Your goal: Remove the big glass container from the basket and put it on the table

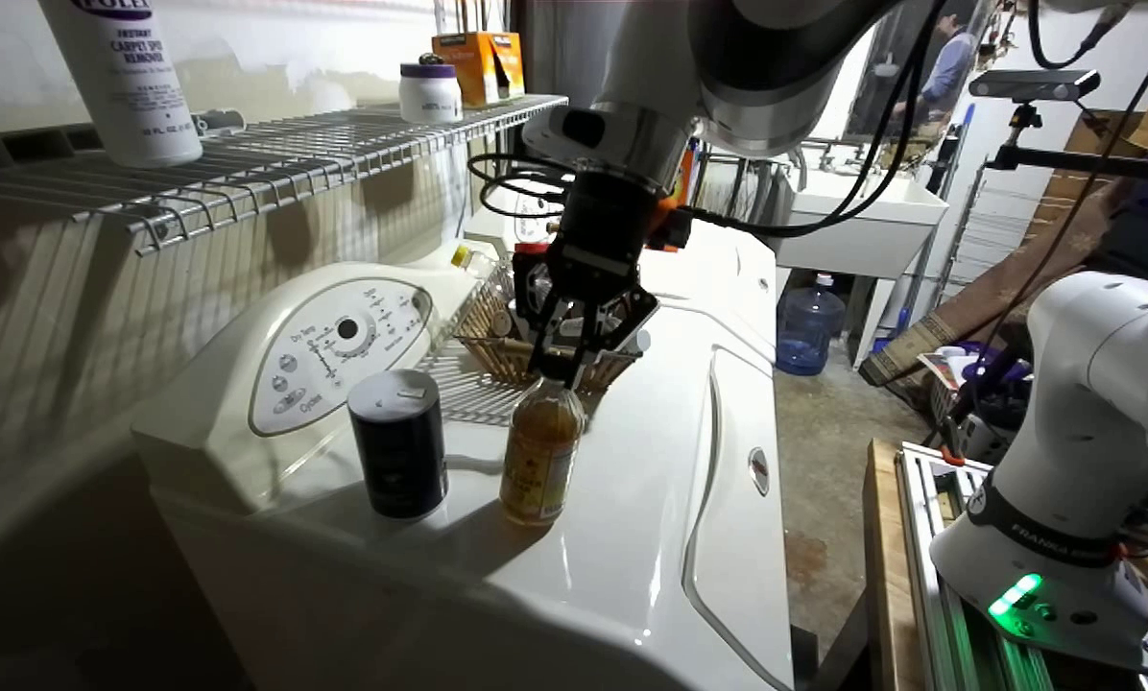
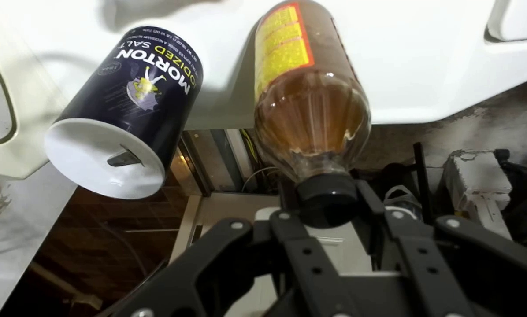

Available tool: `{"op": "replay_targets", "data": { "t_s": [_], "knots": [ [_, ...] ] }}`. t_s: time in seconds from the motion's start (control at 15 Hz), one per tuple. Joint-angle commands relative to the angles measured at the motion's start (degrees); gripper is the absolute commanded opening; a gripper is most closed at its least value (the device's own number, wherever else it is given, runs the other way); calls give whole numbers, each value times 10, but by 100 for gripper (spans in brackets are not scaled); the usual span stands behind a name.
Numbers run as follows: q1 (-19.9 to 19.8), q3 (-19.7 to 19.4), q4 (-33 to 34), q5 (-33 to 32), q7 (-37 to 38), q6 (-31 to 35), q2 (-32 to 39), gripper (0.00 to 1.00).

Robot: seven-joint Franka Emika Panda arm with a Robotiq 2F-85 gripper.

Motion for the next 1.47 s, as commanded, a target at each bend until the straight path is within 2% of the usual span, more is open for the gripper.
{"op": "replay_targets", "data": {
  "t_s": [0.0, 0.2, 0.27, 0.33, 0.67, 0.8, 1.07, 1.4],
  "knots": [
    [-24, 19, 47, 3, -21, -23, 26, 10],
    [-33, 27, 60, 4, -25, -28, 40, 10],
    [-35, 30, 64, 2, -22, -29, 43, 60],
    [-37, 33, 68, 3, -23, -33, 46, 61],
    [-41, 47, 91, 0, 6, -56, 32, 95],
    [-44, 52, 88, -21, 84, -78, 12, 100],
    [-36, 49, 65, -42, 253, -126, -46, 100],
    [-40, 70, 21, -93, 455, -166, -141, 100]
  ]
}}
